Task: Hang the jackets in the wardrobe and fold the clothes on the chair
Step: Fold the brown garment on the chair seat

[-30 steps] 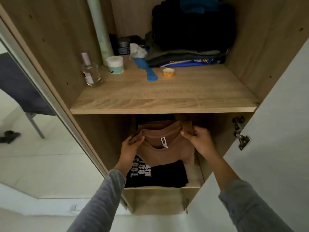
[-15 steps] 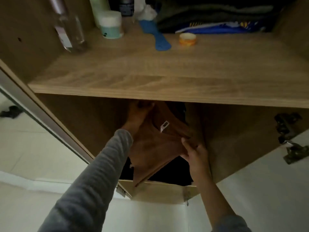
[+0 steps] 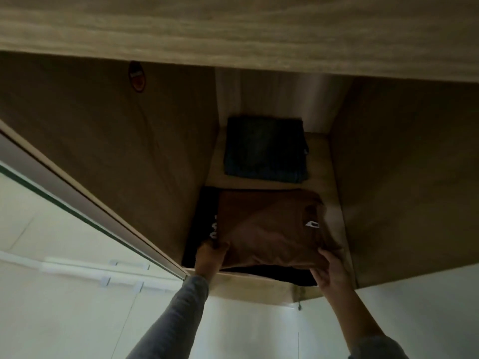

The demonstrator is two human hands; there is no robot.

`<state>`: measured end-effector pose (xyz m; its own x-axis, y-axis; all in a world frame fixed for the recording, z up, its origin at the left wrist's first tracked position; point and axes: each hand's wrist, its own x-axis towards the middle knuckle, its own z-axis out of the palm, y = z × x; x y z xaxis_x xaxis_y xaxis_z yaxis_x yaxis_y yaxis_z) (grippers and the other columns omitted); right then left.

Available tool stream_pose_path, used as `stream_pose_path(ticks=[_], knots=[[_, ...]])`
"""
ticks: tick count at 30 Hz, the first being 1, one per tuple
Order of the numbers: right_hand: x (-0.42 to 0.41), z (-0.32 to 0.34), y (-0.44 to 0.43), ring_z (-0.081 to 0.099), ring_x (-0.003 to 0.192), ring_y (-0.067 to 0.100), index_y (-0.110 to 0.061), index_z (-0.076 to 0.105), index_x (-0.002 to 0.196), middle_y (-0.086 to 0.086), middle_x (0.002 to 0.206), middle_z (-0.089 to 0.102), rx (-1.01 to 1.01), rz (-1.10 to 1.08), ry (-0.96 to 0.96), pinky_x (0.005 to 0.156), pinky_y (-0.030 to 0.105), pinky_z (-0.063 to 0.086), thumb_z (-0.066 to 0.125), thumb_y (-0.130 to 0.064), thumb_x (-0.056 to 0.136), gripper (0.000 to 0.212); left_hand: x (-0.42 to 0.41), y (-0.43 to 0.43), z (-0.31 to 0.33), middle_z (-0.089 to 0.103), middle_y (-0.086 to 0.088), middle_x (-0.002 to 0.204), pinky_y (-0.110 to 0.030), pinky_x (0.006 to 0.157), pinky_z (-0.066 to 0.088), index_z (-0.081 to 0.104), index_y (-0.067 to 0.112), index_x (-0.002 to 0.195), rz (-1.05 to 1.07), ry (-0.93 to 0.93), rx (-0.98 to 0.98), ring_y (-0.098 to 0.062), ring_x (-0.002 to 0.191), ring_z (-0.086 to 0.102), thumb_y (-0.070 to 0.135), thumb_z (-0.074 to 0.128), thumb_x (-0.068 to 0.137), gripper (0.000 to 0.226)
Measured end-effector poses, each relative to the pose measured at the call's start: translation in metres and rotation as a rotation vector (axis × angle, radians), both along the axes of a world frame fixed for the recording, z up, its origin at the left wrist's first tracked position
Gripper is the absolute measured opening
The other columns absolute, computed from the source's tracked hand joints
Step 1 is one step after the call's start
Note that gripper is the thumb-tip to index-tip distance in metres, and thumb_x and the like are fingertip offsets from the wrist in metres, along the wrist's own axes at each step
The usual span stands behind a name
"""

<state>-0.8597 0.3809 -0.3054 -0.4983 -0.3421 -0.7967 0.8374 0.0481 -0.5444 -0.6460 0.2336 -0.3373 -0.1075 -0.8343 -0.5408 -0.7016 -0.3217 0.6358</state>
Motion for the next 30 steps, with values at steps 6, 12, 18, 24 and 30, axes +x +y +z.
stream_pose_path(ticks=[6, 12, 18, 24, 30], knots=[[-0.010, 0.045, -0.019, 0.064, 0.080, 0.021, -0.016, 0.063, 0.094, 0.004, 0.071, 0.073, -0.210, 0.005, -0.056, 0.066, 0.033, 0.057, 0.055, -0.009, 0.089, 0.012, -0.011, -0.021, 0.036, 0.060, -0.021, 0.121, -0.040, 0.092, 0.048, 0.059, 0.000, 0.119, 0.133, 0.267, 0.247, -0.034, 0.108, 0.059, 0.027, 0.068, 0.083, 0.046], [-0.030, 0.091, -0.070, 0.051, 0.038, 0.016, -0.017, 0.052, 0.087, 0.004, 0.049, 0.056, -0.375, -0.038, -0.032, 0.042, 0.020, 0.048, 0.092, -0.011, 0.030, 0.071, -0.027, -0.069, 0.115, 0.061, -0.011, 0.111, -0.027, 0.066, 0.048, 0.055, 0.007, 0.117, 0.337, 0.648, 0.118, -0.018, 0.083, 0.058, 0.029, 0.048, 0.097, 0.030], [-0.017, 0.123, -0.073, 0.072, 0.072, 0.020, -0.019, 0.049, 0.134, 0.005, 0.082, 0.074, -0.537, -0.047, -0.007, 0.059, 0.030, 0.058, 0.071, -0.003, 0.064, 0.075, -0.014, -0.077, 0.120, 0.066, -0.007, 0.110, -0.048, 0.095, 0.048, 0.063, 0.019, 0.112, 0.383, 0.637, -0.212, -0.026, 0.102, 0.061, 0.041, 0.055, 0.088, 0.034], [0.044, 0.029, 0.000, 0.061, 0.095, 0.028, -0.004, 0.050, 0.127, 0.015, 0.116, 0.061, -0.015, 0.193, 0.014, 0.084, 0.036, 0.055, 0.056, -0.005, 0.091, 0.036, 0.027, 0.004, 0.041, 0.063, -0.026, 0.094, -0.040, 0.072, 0.043, 0.061, -0.009, 0.101, 0.180, 0.012, -0.320, -0.042, 0.088, 0.061, 0.006, 0.049, 0.094, 0.021], [0.048, -0.008, 0.019, 0.059, 0.104, 0.033, -0.003, 0.053, 0.110, 0.019, 0.116, 0.060, 0.166, 0.320, 0.219, 0.094, 0.039, 0.047, 0.061, 0.003, 0.086, 0.026, 0.040, 0.023, 0.008, 0.057, -0.025, 0.100, -0.043, 0.077, 0.046, 0.053, 0.002, 0.101, 0.195, 0.094, -0.276, -0.039, 0.088, 0.055, 0.018, 0.024, 0.104, 0.033]])
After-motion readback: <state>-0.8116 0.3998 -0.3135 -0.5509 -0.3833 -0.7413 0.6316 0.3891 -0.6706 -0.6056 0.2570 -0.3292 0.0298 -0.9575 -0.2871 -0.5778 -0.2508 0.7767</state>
